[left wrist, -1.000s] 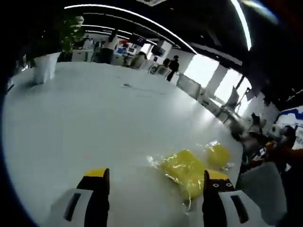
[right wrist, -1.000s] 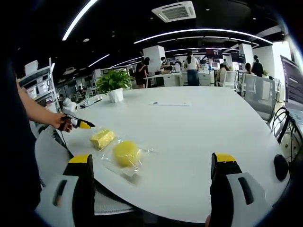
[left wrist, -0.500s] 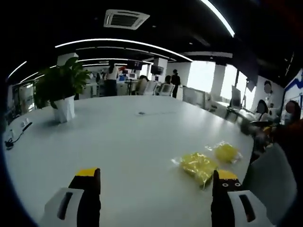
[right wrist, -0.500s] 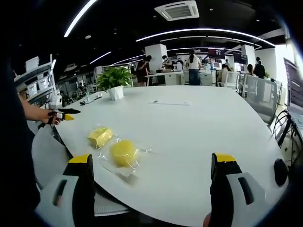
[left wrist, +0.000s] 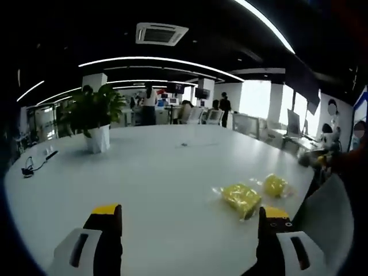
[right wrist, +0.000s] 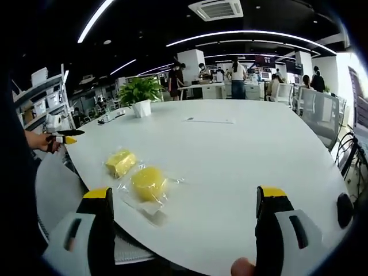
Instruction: Compare the silicone blocks by pressing each to a similar depth, holding the contact briefly, and releasing to observe deformation and rebound differences across the visible hardness samples.
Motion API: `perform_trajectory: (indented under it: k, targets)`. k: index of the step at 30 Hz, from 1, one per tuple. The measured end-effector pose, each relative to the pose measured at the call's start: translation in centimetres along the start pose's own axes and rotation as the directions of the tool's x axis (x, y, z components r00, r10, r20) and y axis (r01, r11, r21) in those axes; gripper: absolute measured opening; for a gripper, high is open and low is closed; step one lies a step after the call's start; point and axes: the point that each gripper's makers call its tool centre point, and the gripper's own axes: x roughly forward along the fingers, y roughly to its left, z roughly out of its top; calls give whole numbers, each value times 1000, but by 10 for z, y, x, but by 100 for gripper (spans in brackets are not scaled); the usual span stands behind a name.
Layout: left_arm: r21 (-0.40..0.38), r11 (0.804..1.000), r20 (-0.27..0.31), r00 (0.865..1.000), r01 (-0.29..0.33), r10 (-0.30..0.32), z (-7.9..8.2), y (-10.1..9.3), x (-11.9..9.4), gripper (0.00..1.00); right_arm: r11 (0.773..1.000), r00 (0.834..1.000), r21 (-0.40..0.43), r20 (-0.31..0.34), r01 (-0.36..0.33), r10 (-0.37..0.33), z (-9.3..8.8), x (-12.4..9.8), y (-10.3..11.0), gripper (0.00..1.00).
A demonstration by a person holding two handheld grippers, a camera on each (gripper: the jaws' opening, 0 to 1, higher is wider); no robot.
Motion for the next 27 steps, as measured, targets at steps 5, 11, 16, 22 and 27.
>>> perform_trajectory:
  k: [5, 11, 16, 22, 27]
  targets:
    - [-45, 998, 9, 999, 49, -49, 8, -13, 2, 100, 1000, 1000, 0, -11, -1, 1, -5, 0, 2, 97]
    - [-37, 997, 11, 998, 70, -69, 14, -27, 5, 100, 1000, 1000, 8, -17, 2, -2, -9, -3, 4, 97]
    - [10, 992, 34, 991, 127, -127, 33, -44, 24, 100, 1000, 1000, 10, -11, 23, -23, -12, -6, -1, 97]
    - [0, 983, 16, 983, 182, -182, 49, -61, 43, 100, 999, 999, 14, -18, 40, -40, -15, -9, -4, 97]
    - [-44, 967, 45, 968, 250, -248, 68, -94, 58, 100, 999, 999, 19, -1, 47, -47, -9, -9, -4, 97]
